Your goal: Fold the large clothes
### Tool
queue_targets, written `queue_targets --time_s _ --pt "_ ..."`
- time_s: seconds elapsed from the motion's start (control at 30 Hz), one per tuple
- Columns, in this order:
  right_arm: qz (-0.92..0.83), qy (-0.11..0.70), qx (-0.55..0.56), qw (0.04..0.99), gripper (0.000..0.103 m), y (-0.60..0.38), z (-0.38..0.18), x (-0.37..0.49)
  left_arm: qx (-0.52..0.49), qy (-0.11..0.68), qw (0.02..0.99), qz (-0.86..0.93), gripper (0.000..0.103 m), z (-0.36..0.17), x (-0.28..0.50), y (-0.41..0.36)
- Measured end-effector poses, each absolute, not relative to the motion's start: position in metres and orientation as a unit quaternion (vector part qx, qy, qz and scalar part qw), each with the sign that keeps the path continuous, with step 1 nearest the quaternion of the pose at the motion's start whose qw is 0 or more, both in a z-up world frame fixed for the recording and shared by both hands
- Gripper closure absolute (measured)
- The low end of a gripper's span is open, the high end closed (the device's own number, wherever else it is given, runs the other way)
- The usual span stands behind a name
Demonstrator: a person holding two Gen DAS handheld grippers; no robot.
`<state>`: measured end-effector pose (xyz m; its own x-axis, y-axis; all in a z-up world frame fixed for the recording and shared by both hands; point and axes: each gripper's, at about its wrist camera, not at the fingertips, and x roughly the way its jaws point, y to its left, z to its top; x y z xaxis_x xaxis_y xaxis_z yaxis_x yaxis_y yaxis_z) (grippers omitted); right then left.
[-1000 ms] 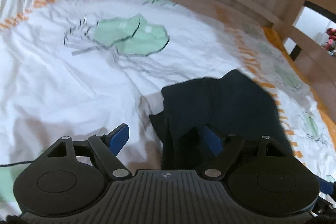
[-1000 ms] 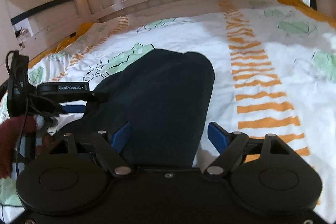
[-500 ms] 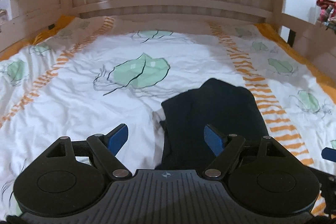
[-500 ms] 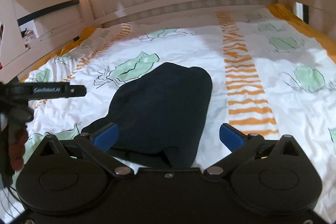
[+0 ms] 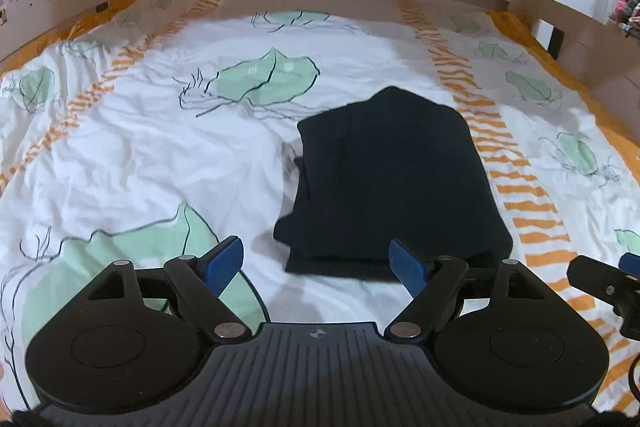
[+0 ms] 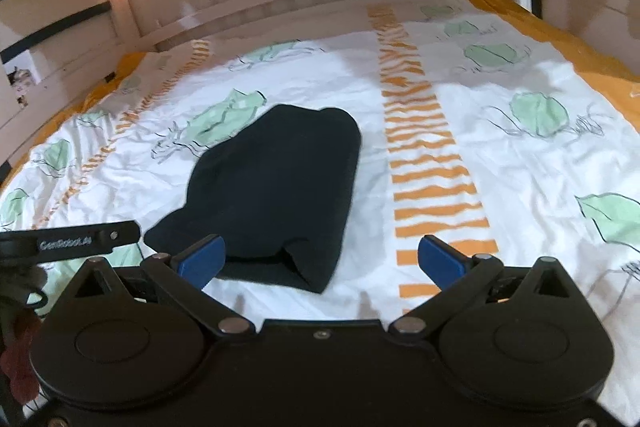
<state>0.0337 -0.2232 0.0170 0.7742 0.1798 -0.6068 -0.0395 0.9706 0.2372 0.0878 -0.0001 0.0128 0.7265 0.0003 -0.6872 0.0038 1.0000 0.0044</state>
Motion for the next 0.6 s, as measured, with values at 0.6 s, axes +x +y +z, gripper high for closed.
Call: queue_targets --time_s 0.6 --pt "0.014 0.413 0.082 0.907 0.002 -0.220 0.002 0.024 0.015 0.414 0.910 0.014 0.018 -0.007 0.059 -0.007"
